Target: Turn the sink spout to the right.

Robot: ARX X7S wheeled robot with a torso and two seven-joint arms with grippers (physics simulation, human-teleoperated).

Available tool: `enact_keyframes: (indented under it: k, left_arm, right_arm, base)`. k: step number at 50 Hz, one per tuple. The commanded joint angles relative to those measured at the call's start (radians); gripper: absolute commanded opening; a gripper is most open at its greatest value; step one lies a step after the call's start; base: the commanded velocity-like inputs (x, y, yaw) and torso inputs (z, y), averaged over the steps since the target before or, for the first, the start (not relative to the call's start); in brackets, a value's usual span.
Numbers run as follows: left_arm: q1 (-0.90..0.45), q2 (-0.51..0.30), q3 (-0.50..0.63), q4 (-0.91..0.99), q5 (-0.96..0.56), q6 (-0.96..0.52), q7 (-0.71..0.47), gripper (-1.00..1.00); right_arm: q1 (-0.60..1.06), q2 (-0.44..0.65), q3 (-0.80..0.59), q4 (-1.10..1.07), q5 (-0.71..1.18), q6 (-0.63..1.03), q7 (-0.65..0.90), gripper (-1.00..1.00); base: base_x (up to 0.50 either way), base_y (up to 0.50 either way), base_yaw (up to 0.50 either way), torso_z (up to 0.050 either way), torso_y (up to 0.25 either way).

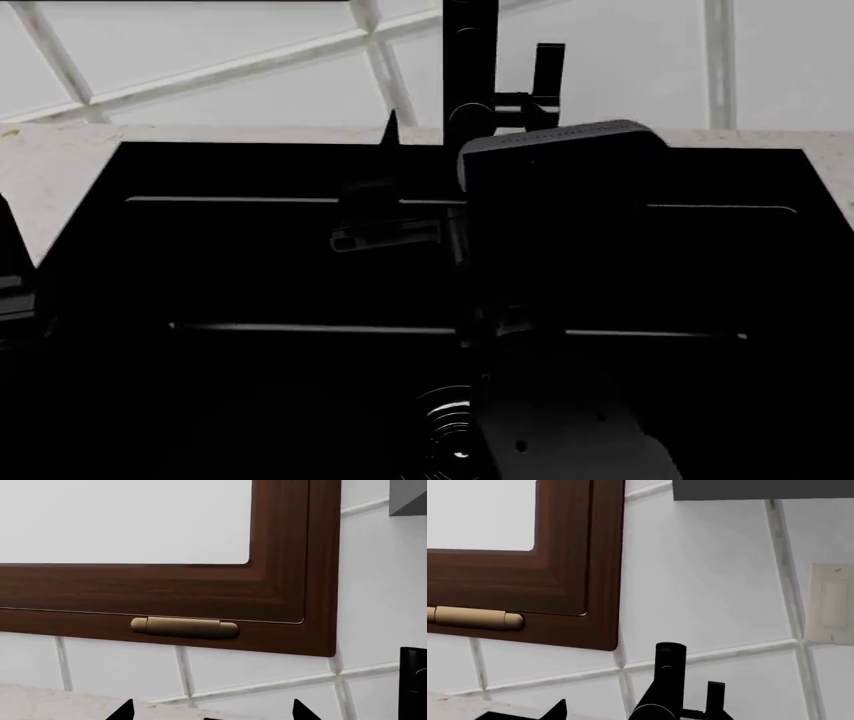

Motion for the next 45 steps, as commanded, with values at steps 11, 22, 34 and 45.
enact_keyframes:
  k: [11, 22, 34, 45]
  left_arm:
    - [0.001, -0.004, 0.004, -0.005, -0.006, 0.008, -0.005, 1.0]
    - [0.001, -0.007, 0.005, -0.004, -0.009, 0.013, -0.009, 1.0]
    - [0.002, -0.01, 0.006, -0.002, -0.014, 0.014, -0.013, 1.0]
    - [0.002, -0.013, 0.008, -0.003, -0.017, 0.016, -0.016, 1.0]
  right_arm:
    - [0.055, -0.007, -0.005, 0.138, -0.007, -0.062, 0.005, 1.0]
    - [0.061, -0.003, -0.009, 0.178, -0.004, -0.084, 0.005, 1.0]
    - [0.084, -0.017, -0.022, 0.267, -0.002, -0.135, -0.011, 1.0]
    - [0.094, -0.02, -0.033, 0.297, 0.005, -0.15, -0.012, 1.0]
  base:
    - [0.0, 0.0, 0.0, 0.0, 0.0]
    - [0.0, 0.0, 0.0, 0.0, 0.0]
    - [0.0, 0.0, 0.0, 0.0, 0.0]
    - [0.0, 0.0, 0.0, 0.0, 0.0]
